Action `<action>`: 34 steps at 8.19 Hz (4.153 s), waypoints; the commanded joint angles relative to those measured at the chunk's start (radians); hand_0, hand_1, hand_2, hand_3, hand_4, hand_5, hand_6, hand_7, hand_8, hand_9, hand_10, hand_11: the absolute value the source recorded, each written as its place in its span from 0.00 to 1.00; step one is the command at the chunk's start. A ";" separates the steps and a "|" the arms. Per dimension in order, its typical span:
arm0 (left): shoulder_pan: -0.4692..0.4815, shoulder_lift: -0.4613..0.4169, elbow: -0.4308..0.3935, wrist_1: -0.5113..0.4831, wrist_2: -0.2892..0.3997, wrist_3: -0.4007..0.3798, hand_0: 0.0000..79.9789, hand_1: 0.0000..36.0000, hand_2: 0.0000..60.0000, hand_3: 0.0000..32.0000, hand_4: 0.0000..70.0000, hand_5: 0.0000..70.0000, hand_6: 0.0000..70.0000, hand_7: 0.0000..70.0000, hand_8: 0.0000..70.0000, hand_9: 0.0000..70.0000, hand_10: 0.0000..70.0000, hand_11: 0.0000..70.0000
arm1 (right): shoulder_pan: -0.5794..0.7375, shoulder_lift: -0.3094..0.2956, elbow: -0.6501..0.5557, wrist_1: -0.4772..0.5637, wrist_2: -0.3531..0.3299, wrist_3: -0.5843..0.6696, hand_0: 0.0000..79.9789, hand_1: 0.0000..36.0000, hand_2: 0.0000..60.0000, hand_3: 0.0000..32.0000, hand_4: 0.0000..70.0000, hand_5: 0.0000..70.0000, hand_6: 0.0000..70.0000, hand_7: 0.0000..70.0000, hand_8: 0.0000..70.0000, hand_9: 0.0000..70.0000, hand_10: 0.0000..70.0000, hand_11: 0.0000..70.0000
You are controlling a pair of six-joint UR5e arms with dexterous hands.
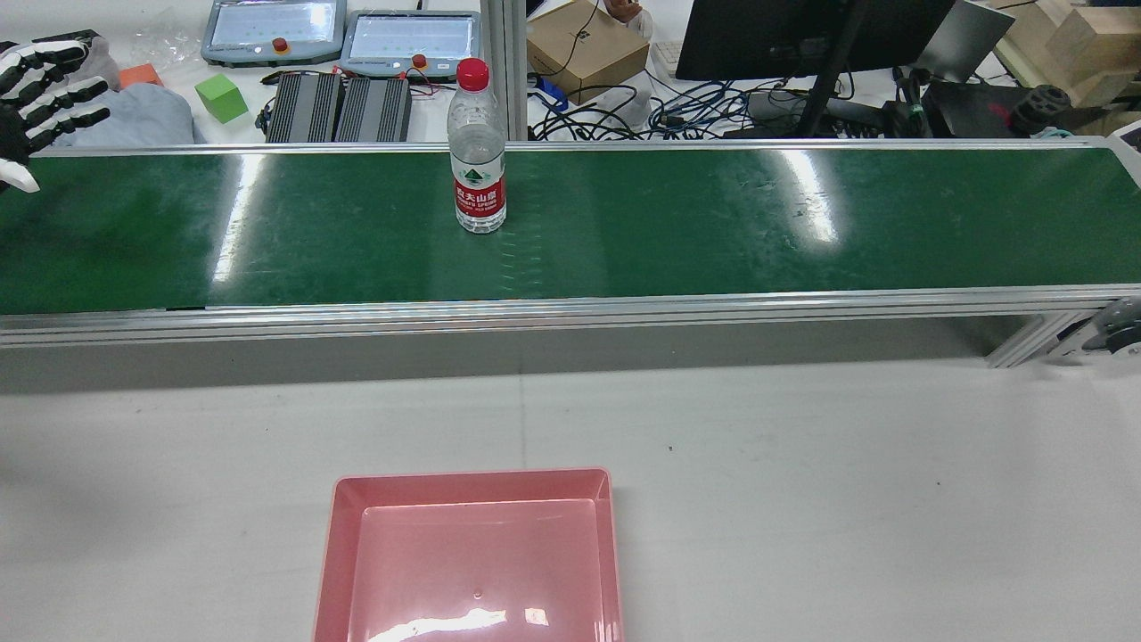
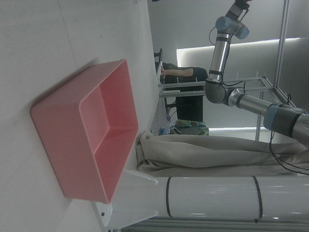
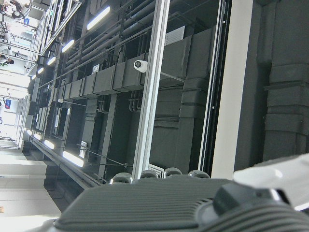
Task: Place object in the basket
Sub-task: 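Move the open left hand along the conveyor toward the approaching bottle, then close the left hand around the red-capped water bottle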
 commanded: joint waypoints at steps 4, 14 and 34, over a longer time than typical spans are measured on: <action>0.122 -0.106 -0.116 0.224 -0.109 0.008 0.77 0.19 0.00 0.28 0.06 0.35 0.08 0.04 0.15 0.15 0.11 0.19 | 0.000 0.000 0.000 0.000 0.000 0.000 0.00 0.00 0.00 0.00 0.00 0.00 0.00 0.00 0.00 0.00 0.00 0.00; 0.221 -0.167 -0.078 0.225 -0.201 0.106 0.71 0.14 0.00 0.23 0.07 0.35 0.09 0.04 0.16 0.18 0.11 0.18 | 0.000 0.000 0.000 0.000 0.000 0.000 0.00 0.00 0.00 0.00 0.00 0.00 0.00 0.00 0.00 0.00 0.00 0.00; 0.181 -0.333 -0.108 0.433 -0.240 0.173 1.00 1.00 1.00 0.00 1.00 1.00 1.00 1.00 1.00 1.00 1.00 1.00 | 0.000 0.000 0.000 -0.001 0.000 0.000 0.00 0.00 0.00 0.00 0.00 0.00 0.00 0.00 0.00 0.00 0.00 0.00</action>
